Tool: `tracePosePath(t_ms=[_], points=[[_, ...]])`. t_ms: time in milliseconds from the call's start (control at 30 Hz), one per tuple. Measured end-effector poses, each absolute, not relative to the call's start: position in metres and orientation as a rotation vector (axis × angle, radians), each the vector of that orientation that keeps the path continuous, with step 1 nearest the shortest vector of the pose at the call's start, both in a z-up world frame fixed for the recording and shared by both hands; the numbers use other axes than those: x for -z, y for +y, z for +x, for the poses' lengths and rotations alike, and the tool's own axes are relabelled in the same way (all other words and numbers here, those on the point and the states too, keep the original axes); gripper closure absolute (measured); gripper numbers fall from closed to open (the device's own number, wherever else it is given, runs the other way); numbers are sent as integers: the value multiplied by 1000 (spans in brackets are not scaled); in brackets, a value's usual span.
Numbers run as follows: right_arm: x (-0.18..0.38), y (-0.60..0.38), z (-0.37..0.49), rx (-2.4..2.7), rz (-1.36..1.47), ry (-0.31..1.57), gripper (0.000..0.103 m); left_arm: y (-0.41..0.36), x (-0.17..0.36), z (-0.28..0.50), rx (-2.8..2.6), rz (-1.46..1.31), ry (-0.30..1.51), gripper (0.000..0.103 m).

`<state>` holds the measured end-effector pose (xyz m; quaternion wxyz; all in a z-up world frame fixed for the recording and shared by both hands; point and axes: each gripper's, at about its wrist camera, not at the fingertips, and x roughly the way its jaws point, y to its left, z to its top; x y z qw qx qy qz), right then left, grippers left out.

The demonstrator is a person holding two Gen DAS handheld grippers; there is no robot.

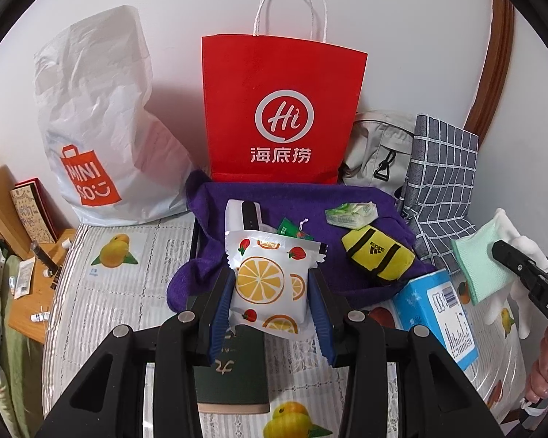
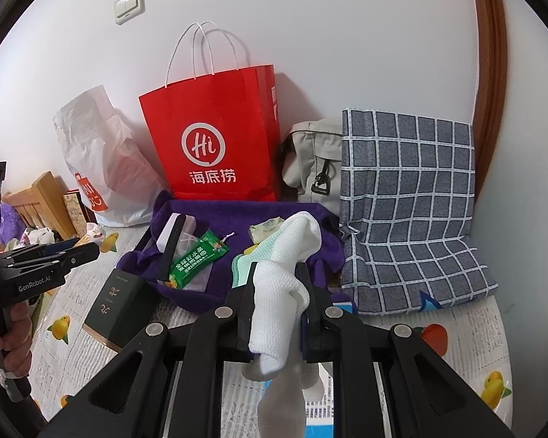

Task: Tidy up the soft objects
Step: 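Carry the packet with the left gripper while the right gripper carries the gloves over the towel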

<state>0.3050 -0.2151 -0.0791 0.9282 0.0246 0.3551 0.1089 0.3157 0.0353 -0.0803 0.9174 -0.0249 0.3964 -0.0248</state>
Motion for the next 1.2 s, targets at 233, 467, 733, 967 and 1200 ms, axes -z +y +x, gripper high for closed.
tracePosePath(t_ms=[233, 467, 733, 967, 1200], points=[[85, -211, 323, -230, 45, 741, 86, 34, 81, 329, 48, -58, 811, 65], [92, -206, 340, -237, 44, 756, 86, 34, 85, 341, 49, -72, 816, 65], [97, -200, 356, -241, 40, 763, 86, 39, 88, 357, 45, -81, 822, 65], [99, -195, 370, -287, 78, 773, 86, 40, 92, 371, 52, -77, 829, 65], [103, -187, 387, -293, 74, 782, 86, 45, 94, 384, 53, -90, 827, 65]])
